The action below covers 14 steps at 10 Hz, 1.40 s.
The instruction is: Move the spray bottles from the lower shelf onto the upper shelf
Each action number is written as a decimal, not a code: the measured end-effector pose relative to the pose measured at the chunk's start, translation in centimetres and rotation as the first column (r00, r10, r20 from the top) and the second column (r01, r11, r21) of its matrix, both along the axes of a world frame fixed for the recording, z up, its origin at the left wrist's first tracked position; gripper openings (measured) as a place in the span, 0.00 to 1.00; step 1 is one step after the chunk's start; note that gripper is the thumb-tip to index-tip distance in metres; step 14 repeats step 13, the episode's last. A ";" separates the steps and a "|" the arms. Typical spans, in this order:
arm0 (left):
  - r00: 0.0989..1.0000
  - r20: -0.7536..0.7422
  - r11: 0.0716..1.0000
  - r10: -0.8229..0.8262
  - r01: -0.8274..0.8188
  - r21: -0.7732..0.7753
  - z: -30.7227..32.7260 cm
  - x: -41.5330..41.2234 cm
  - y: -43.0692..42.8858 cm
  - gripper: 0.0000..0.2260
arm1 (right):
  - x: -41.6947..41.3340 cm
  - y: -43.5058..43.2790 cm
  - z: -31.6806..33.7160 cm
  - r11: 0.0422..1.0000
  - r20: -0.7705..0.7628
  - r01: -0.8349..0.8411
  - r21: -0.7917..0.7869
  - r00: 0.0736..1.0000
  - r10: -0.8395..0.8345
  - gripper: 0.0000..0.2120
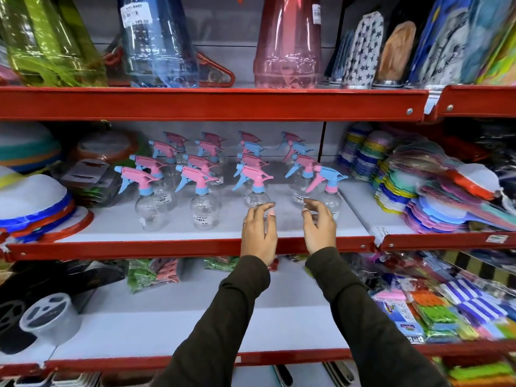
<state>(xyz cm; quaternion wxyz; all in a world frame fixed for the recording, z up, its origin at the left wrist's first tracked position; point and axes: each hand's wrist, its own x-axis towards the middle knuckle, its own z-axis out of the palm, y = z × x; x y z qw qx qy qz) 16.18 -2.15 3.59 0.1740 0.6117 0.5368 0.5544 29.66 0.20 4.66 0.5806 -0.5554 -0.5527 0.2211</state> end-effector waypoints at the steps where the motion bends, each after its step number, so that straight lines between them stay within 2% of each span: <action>1: 0.992 0.015 0.989 -0.123 0.123 -0.085 0.8 3.0 0.5 0.18 | 2.9 0.2 0.0 0.996 -0.051 0.080 -0.027 0.995 -0.081 0.13; 2: 0.978 0.002 0.956 -0.211 0.206 -0.211 1.8 5.7 1.4 0.20 | 5.4 0.4 0.5 0.991 -0.123 0.114 -0.070 0.985 -0.122 0.17; 3: 0.954 0.039 0.882 -0.297 0.290 -0.371 2.7 7.8 2.5 0.25 | 7.2 0.9 1.3 0.982 -0.102 0.132 -0.137 0.984 -0.146 0.21; 5: 0.934 0.065 0.798 -0.351 0.334 -0.502 3.4 9.7 4.0 0.28 | 8.3 2.0 1.8 0.957 -0.048 -0.052 -0.287 0.998 0.040 0.23; 8: 0.962 0.043 0.832 -0.270 0.255 -0.492 2.3 7.9 4.1 0.29 | 6.5 1.9 1.1 0.947 0.000 -0.123 -0.297 0.992 0.129 0.22; 12: 0.964 0.027 0.839 -0.265 0.244 -0.486 1.9 7.6 4.0 0.30 | 5.8 1.3 1.3 0.946 0.012 -0.117 -0.301 0.992 0.127 0.22; 13: 0.978 0.016 0.875 -0.210 0.195 -0.443 1.6 7.5 3.9 0.30 | 6.3 1.1 1.5 0.968 -0.030 -0.063 -0.243 0.998 0.058 0.20; 14: 0.978 0.016 0.875 -0.210 0.195 -0.443 1.6 7.5 3.9 0.30 | 6.3 1.1 1.5 0.968 -0.030 -0.063 -0.243 0.998 0.058 0.20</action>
